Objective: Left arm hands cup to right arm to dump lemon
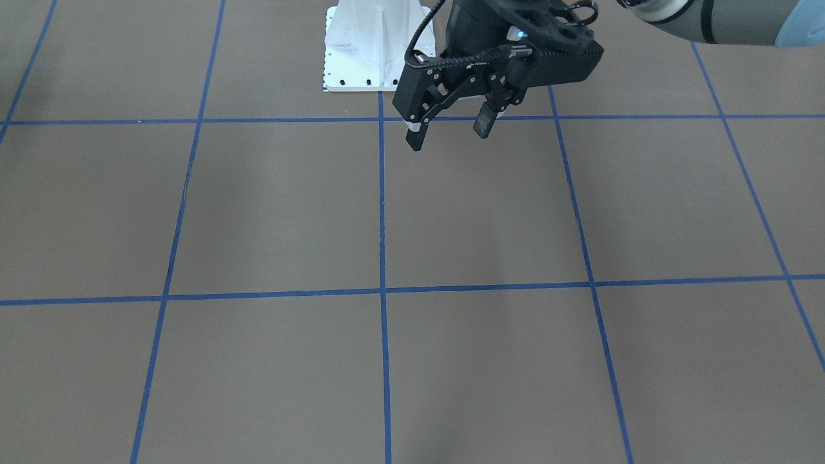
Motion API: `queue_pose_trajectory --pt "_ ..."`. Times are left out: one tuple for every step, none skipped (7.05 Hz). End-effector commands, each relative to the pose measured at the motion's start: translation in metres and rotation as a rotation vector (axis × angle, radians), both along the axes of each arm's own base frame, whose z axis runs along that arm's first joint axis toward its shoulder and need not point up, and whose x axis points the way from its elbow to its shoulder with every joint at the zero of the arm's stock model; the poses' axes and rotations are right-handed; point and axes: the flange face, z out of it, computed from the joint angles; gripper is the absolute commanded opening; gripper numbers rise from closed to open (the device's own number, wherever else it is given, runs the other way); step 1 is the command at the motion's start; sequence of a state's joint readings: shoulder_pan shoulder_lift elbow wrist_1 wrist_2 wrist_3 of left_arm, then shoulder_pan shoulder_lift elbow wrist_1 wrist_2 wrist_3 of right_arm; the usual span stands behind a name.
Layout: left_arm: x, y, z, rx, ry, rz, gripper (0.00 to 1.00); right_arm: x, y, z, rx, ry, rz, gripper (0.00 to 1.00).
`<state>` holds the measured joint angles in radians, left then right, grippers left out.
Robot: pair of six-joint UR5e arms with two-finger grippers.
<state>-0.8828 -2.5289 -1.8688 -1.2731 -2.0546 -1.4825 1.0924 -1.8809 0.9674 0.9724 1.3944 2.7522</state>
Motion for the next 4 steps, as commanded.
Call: queue_pose_trajectory --pt "-0.002 0.004 -0.006 -0.005 -0.006 -0.001 1.00 0.001 -0.005 0.000 -0.013 -0.067 0.009 0.02" --pt "-0.002 0.005 -0.014 -0.008 -0.032 -0.019 1.00 0.004 -0.002 0.002 -0.027 -0.120 0.015 0.02" --pt "-0.001 0.007 -0.017 -0.005 -0.039 -0.015 1.00 0.004 -0.002 0.003 -0.036 -0.154 0.002 0.02" --pt "-0.001 0.007 -0.017 0.006 -0.051 -0.005 1.00 0.000 -0.007 0.002 -0.036 -0.172 -0.009 0.02"
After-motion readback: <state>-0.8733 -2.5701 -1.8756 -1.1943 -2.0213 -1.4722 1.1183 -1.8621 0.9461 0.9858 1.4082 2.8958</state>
